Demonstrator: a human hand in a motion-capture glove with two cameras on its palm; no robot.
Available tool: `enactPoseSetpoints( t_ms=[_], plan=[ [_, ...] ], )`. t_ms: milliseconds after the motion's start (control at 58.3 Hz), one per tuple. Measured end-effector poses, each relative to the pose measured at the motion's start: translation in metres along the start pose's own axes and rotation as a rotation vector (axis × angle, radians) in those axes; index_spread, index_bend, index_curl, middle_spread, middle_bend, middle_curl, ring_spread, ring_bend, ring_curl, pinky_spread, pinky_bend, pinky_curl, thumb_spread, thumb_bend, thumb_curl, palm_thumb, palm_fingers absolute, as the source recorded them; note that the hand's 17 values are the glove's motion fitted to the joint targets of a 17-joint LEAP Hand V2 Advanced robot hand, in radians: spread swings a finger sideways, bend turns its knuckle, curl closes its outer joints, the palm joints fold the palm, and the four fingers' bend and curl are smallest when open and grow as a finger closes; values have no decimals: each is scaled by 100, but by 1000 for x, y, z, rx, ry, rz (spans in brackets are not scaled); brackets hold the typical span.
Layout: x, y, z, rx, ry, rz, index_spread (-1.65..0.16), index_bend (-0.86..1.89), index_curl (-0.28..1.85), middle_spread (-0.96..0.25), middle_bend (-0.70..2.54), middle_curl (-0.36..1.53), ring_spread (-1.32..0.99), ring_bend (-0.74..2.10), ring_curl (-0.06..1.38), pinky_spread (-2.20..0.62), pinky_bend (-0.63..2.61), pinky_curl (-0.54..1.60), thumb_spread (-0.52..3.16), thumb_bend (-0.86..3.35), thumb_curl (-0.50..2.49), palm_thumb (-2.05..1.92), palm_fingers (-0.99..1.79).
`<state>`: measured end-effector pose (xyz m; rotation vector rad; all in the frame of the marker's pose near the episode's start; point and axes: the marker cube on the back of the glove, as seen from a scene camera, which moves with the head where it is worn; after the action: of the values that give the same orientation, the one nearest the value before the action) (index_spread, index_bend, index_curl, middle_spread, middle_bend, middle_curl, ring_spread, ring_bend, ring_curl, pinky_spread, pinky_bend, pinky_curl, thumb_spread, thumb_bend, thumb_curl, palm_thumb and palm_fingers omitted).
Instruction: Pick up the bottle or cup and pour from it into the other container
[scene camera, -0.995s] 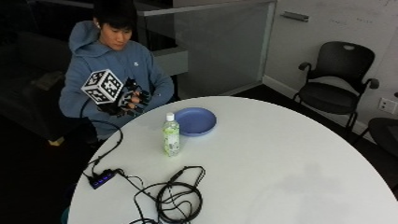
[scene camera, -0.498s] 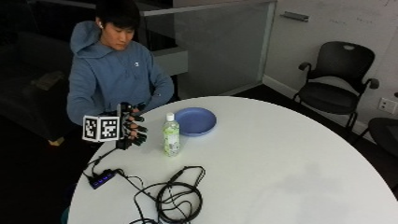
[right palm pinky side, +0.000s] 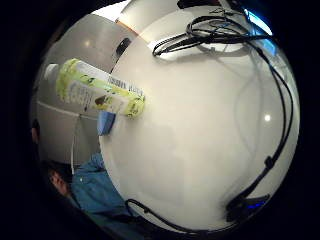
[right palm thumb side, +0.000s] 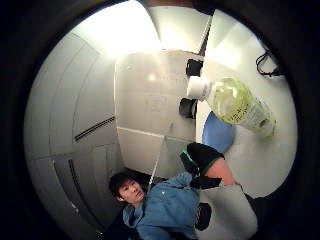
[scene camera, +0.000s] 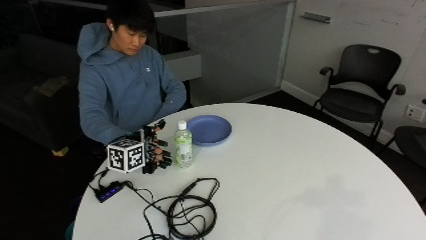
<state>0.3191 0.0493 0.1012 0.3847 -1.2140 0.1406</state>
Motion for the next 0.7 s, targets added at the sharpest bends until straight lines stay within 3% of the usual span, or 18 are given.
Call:
enactPoseSetpoints(
  t_ms=[343,515,618,703],
  plan=[
    [20,-20,51,-113,-133,16,-43,10,13,-3,15,26,19,51,28,26,72,29,82,-3,37,71,-14],
    [24,-32,77,-101,-225,-4,-43,9,12,4,16,24,22,54,29,26,72,28,79,-2,37,74,-13],
    [24,-41,87,-42,-247,-32,-41,10,11,11,23,27,23,61,30,26,68,27,77,-2,38,78,1],
    [23,-46,94,12,-260,-49,-36,12,12,10,41,32,17,65,30,24,64,24,74,1,40,88,38]
  ],
)
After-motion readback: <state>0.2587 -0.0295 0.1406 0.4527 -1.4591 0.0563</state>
